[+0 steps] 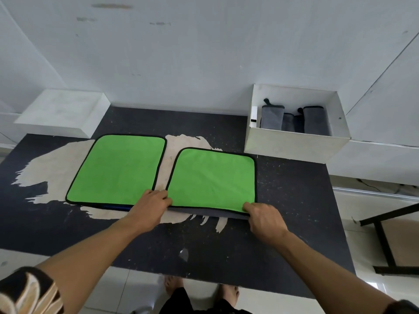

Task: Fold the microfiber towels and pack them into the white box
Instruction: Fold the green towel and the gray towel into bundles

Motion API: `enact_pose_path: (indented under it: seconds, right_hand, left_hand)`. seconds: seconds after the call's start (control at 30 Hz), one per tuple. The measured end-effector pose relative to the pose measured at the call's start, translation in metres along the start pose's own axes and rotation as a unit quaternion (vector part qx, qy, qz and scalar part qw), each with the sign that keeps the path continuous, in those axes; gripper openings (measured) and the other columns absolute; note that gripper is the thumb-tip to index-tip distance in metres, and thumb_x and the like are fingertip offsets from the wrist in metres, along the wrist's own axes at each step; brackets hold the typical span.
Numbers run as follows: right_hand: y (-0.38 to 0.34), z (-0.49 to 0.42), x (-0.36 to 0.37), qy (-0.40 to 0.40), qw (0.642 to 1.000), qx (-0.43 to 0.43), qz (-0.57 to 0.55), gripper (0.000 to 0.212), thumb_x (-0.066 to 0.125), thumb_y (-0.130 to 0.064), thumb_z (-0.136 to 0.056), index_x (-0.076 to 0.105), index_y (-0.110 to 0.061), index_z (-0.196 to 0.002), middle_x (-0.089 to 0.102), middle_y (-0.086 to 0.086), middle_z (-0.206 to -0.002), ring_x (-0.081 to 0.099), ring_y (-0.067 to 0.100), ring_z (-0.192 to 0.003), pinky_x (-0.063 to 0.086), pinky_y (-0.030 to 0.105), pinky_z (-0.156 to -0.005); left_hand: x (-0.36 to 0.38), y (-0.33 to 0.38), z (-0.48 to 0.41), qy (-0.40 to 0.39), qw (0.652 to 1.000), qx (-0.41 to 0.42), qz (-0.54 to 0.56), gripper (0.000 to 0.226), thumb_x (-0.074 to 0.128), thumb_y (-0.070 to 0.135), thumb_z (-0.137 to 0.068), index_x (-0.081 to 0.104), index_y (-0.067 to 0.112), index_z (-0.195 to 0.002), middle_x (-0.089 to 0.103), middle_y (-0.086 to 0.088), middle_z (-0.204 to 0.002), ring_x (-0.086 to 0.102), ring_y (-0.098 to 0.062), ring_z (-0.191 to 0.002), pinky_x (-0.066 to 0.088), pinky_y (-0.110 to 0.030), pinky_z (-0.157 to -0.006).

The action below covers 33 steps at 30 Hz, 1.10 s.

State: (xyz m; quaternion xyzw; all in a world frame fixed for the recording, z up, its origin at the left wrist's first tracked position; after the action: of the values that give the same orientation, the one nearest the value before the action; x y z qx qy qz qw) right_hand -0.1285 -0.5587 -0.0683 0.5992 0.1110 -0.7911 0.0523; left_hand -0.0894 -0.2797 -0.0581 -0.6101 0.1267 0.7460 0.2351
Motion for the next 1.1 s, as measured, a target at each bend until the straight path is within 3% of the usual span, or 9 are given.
enact_pose_path:
  seconds: [0.1, 0.27, 0.37, 0.47, 0.57, 0.67, 0.77, 0.97, 1.1]
  right_hand:
    - [0.002, 0.000, 0.000, -0.030, 1.000, -0.005, -0.006, 0.014, 0.053, -0.010, -0.089, 0.060, -0.017, -0.098, 0.064, 0.004, -0.099, 0.061, 0.027, -0.090, 0.043, 0.035, -0.068]
    - [0.007, 0.018, 0.016, -0.103, 0.995, -0.006, -0.012, 0.026, 0.056, -0.019, -0.085, 0.067, -0.023, -0.108, 0.069, 0.005, -0.108, 0.064, 0.029, -0.100, 0.050, 0.035, -0.079]
    - [0.014, 0.013, 0.008, -0.092, 0.985, 0.026, -0.147, 0.019, 0.066, -0.022, -0.081, 0.071, -0.025, -0.098, 0.072, 0.001, -0.102, 0.066, 0.024, -0.098, 0.049, 0.030, -0.081]
    - [0.040, -0.003, -0.003, -0.002, 0.919, 0.146, -0.367, 0.018, 0.080, -0.019, -0.075, 0.068, -0.031, -0.074, 0.071, -0.009, -0.079, 0.066, 0.015, -0.080, 0.054, 0.033, -0.075]
    - [0.066, -0.010, 0.003, 0.067, 0.824, 0.276, -0.490, 0.013, 0.080, -0.022, -0.078, 0.068, -0.021, -0.072, 0.069, 0.001, -0.071, 0.066, 0.023, -0.073, 0.058, 0.047, -0.070]
    - [0.077, -0.016, 0.017, 0.083, 0.770, 0.356, -0.524, 0.015, 0.074, -0.025, -0.084, 0.067, -0.015, -0.075, 0.071, 0.007, -0.080, 0.068, 0.030, -0.082, 0.058, 0.053, -0.076]
    - [0.078, -0.026, 0.022, 0.084, 0.777, 0.376, -0.497, 0.014, 0.069, -0.027, -0.089, 0.065, -0.017, -0.081, 0.069, 0.005, -0.088, 0.065, 0.029, -0.090, 0.056, 0.044, -0.078]
    - [0.087, -0.059, -0.013, 0.157, 0.777, 0.384, -0.473, 0.024, 0.061, -0.027, -0.096, 0.065, -0.010, -0.112, 0.065, 0.002, -0.101, 0.058, 0.022, -0.095, 0.042, 0.031, -0.077]
    - [0.081, -0.074, 0.001, 0.075, 0.814, 0.385, -0.429, 0.034, 0.061, -0.025, -0.096, 0.061, -0.010, -0.127, 0.067, 0.010, -0.113, 0.060, 0.028, -0.100, 0.044, 0.032, -0.078]
  left_hand:
    - [0.004, 0.000, 0.004, -0.023, 0.999, 0.027, 0.024, 0.033, 0.054, 0.005, -0.093, 0.065, 0.021, -0.120, 0.056, 0.004, -0.105, 0.052, -0.012, -0.098, 0.037, -0.027, -0.088]
    - [0.023, 0.021, 0.033, -0.158, 0.977, 0.073, 0.121, 0.020, 0.058, 0.021, -0.097, 0.066, 0.021, -0.115, 0.061, 0.006, -0.110, 0.055, -0.010, -0.101, 0.042, -0.030, -0.098]
    - [0.021, 0.009, 0.025, -0.178, 0.955, 0.012, 0.236, 0.016, 0.064, 0.019, -0.093, 0.069, 0.021, -0.108, 0.065, 0.009, -0.104, 0.059, -0.007, -0.095, 0.046, -0.026, -0.090]
    - [0.004, -0.015, 0.000, -0.087, 0.895, -0.105, 0.425, 0.013, 0.065, 0.014, -0.093, 0.069, 0.025, -0.098, 0.070, 0.006, -0.098, 0.063, -0.005, -0.084, 0.049, -0.024, -0.078]
    - [-0.008, -0.032, -0.023, 0.005, 0.832, -0.206, 0.515, 0.006, 0.060, 0.017, -0.096, 0.066, 0.018, -0.096, 0.068, -0.001, -0.088, 0.059, -0.012, -0.073, 0.044, -0.025, -0.056]
    - [0.006, -0.034, -0.043, -0.021, 0.807, -0.226, 0.545, 0.006, 0.060, 0.018, -0.097, 0.065, 0.015, -0.099, 0.069, -0.002, -0.096, 0.064, -0.020, -0.092, 0.048, -0.028, -0.073]
    - [0.023, -0.034, -0.055, -0.054, 0.826, -0.235, 0.509, 0.011, 0.056, 0.020, -0.098, 0.064, 0.013, -0.094, 0.068, -0.004, -0.096, 0.062, -0.023, -0.094, 0.046, -0.033, -0.078]
    - [0.005, -0.062, -0.086, 0.057, 0.816, -0.296, 0.494, 0.015, 0.050, 0.018, -0.100, 0.059, 0.007, -0.103, 0.064, -0.010, -0.102, 0.058, -0.028, -0.094, 0.046, -0.037, -0.079]
    - [0.030, -0.060, -0.093, -0.042, 0.827, -0.301, 0.472, 0.022, 0.051, 0.023, -0.100, 0.063, 0.007, -0.110, 0.065, -0.010, -0.109, 0.060, -0.030, -0.101, 0.047, -0.035, -0.083]
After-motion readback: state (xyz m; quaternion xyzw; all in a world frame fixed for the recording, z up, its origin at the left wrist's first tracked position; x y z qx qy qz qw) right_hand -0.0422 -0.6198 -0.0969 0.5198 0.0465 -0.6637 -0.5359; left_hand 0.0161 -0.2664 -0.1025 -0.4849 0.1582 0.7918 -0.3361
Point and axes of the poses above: each hand's wrist, its own z-axis away from the middle knuckle, its own x-axis out of the palm, y = z × x, the point moved 8 cm from there along -z, towards the middle knuckle
